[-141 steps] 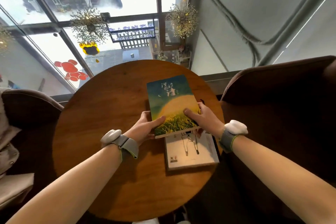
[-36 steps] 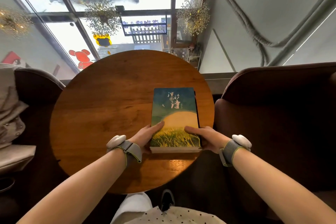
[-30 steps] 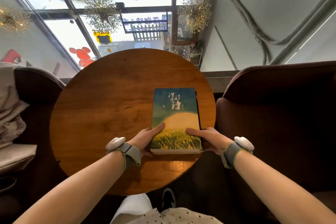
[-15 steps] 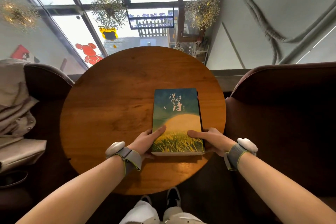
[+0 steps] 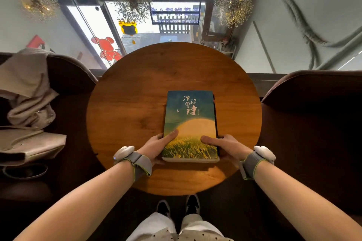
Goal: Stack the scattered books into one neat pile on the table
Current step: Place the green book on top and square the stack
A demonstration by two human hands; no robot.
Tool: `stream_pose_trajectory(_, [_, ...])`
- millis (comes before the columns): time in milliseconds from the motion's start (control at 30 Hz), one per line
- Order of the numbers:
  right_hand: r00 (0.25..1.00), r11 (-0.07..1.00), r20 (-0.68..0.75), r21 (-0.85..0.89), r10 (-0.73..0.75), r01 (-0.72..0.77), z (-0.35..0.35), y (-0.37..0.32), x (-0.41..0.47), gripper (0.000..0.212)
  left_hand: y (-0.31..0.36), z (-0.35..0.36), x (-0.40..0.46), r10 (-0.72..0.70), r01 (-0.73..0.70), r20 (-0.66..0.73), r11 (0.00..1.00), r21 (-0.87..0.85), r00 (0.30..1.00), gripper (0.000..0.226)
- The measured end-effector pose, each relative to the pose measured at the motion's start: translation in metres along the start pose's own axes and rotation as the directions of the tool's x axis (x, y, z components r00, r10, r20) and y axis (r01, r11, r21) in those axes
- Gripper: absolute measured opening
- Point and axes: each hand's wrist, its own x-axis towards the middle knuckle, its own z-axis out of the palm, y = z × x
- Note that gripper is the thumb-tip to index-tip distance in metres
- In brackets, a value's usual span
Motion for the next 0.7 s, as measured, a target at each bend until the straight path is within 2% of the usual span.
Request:
stream_pose_trajectory(167, [1.0, 1.0, 0.0, -0.01, -0.005, 0.005, 0.02, -0.001, 0.001, 0.078, -0.005, -0.019, -0.003, -0.003, 0.003, -0.005, 1.0, 0.002, 1.0, 0.067])
stream_pose_trajectory(433, [1.0, 0.998, 0.01, -0.054, -0.023, 0.024, 0.048, -0.008, 0.006, 0.062, -0.01, -0.047, -0.008, -0.007, 0.007, -0.009, 1.0, -0.009, 1.0, 0.068])
stream_pose_trajectory(633, [1.0, 0.997, -0.002, -0.071, -0.026, 0.026, 0.059, -0.015, 0.011, 0.059, -0.009, -0.06, -0.013, -0.008, 0.007, -0.019, 1.0, -0.022, 1.0, 0.086])
stream_pose_trajectory(700, [1.0, 0.997, -0.011, -0.079, -0.027, 0.026, 0.062, -0.016, 0.014, 0.065, -0.008, -0.064, -0.013, -0.011, 0.011, -0.022, 1.0, -0.023, 1.0, 0.093])
